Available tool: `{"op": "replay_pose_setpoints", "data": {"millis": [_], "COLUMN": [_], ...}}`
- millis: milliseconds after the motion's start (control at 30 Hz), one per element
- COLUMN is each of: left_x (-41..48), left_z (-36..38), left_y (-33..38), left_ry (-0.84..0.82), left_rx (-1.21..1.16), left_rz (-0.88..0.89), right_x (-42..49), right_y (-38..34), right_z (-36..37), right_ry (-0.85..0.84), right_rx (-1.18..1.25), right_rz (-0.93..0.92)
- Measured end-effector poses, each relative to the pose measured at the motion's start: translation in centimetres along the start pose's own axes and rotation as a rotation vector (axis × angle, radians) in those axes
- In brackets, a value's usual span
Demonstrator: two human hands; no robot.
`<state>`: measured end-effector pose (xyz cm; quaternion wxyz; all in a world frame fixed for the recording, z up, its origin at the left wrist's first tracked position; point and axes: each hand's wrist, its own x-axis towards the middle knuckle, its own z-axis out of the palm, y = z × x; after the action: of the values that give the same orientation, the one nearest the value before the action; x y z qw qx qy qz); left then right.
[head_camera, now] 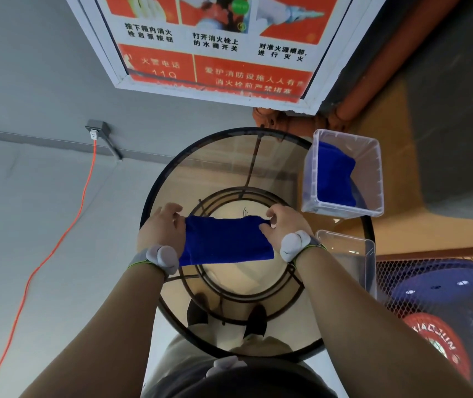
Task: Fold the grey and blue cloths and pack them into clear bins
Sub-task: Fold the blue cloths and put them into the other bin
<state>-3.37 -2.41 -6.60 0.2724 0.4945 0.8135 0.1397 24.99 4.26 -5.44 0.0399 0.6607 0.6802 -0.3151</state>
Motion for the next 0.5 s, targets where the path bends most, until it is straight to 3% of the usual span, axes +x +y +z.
{"op": "replay_pose_setpoints", "data": {"millis": [133, 367, 500], "left_x": [-0.4, -1.6, -1.3], "left_z": [0.7, 3.8, 5.6], "left_y": [1.5, 7.0, 10.2], "left_ry": [0.037, -0.233, -0.31], "left_rx": [0.015, 0.182, 0.423], "left_rz": [0.12, 0.514, 0.681], "right_x": [0.1, -0.4, -1.0], "right_y": [0.2, 1.3, 2.4], "right_z": [0.4, 0.5, 0.7], "right_ry": [-0.028, -0.072, -0.13], "right_rx": [0.009, 0.052, 0.016], "right_rz": [0.09, 0.199, 0.227]}}
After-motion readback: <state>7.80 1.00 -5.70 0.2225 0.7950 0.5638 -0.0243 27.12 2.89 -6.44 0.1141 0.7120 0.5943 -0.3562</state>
